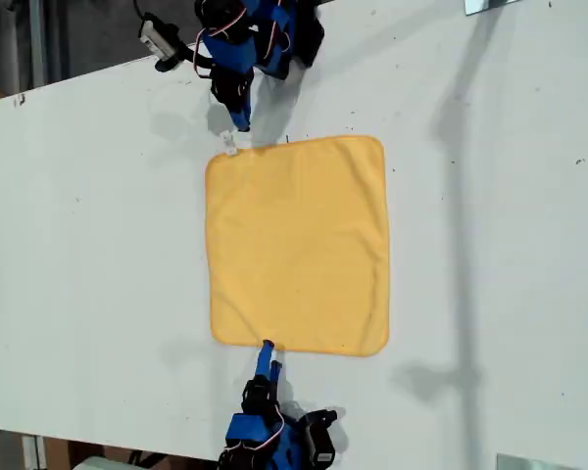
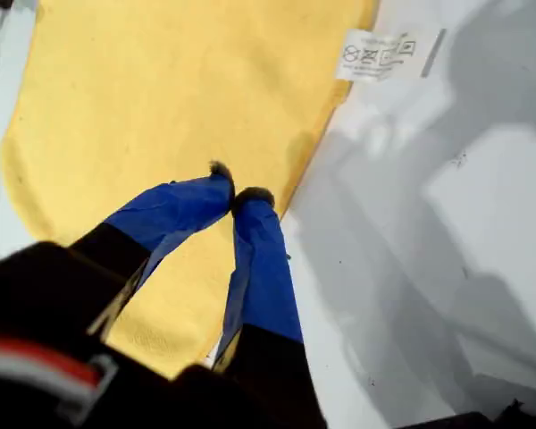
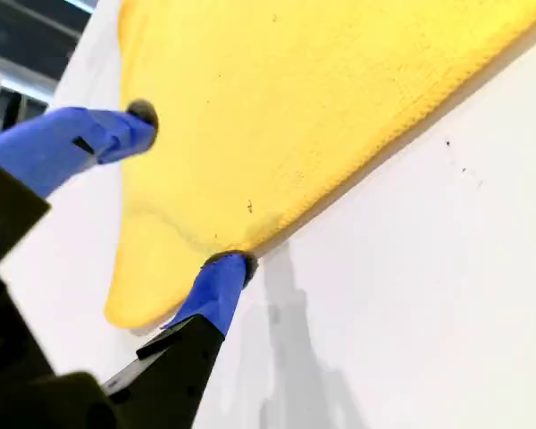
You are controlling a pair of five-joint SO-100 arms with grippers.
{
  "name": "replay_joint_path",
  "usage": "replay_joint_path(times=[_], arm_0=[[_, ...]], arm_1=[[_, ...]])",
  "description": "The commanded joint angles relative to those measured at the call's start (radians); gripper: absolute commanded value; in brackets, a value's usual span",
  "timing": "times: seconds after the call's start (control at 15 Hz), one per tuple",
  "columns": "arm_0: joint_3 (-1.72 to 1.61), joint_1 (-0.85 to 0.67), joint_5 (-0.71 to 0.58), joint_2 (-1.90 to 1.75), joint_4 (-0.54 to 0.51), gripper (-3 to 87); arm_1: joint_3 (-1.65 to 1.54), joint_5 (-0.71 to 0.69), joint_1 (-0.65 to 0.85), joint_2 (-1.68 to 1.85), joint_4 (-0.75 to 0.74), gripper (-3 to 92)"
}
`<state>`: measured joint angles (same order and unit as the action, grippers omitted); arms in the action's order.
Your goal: Grasp corners of a square towel and fold twice.
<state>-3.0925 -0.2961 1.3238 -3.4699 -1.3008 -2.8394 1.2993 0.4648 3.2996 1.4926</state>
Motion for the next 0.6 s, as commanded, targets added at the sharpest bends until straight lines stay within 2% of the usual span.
replay_joint_path(times=[0.0,0.07,0.13,0.2,0.27,0.4,0.47,0.53], arm_0=[[-0.002,0.101,-0.057,-0.008,0.137,14.7],[-0.026,0.12,-0.158,-0.008,0.252,19.9],[-0.021,0.101,-0.206,-0.005,0.318,23.5],[0.018,0.011,-0.196,0.034,0.23,23.1],[0.041,-0.112,-0.166,0.144,0.123,21.7],[0.075,-0.115,-0.158,0.201,0.086,16.7],[0.077,-0.083,-0.156,0.195,0.094,16.8],[0.097,-0.005,-0.094,0.275,0.114,18.5]], arm_1=[[0.067,-0.017,0.012,-0.005,-0.011,9.6],[0.069,-0.089,-0.117,-0.028,-0.219,16.0],[0.155,-0.12,-0.181,-0.265,-0.374,16.6],[0.416,-0.169,-0.233,-0.758,-0.347,18.3],[0.62,-0.184,-0.35,-1.141,-0.308,18.9],[0.775,-0.146,-0.54,-1.439,-0.287,19.4],[0.799,-0.092,-0.623,-1.491,-0.249,19.6],[0.798,-0.018,-0.704,-1.509,-0.204,20.1]])
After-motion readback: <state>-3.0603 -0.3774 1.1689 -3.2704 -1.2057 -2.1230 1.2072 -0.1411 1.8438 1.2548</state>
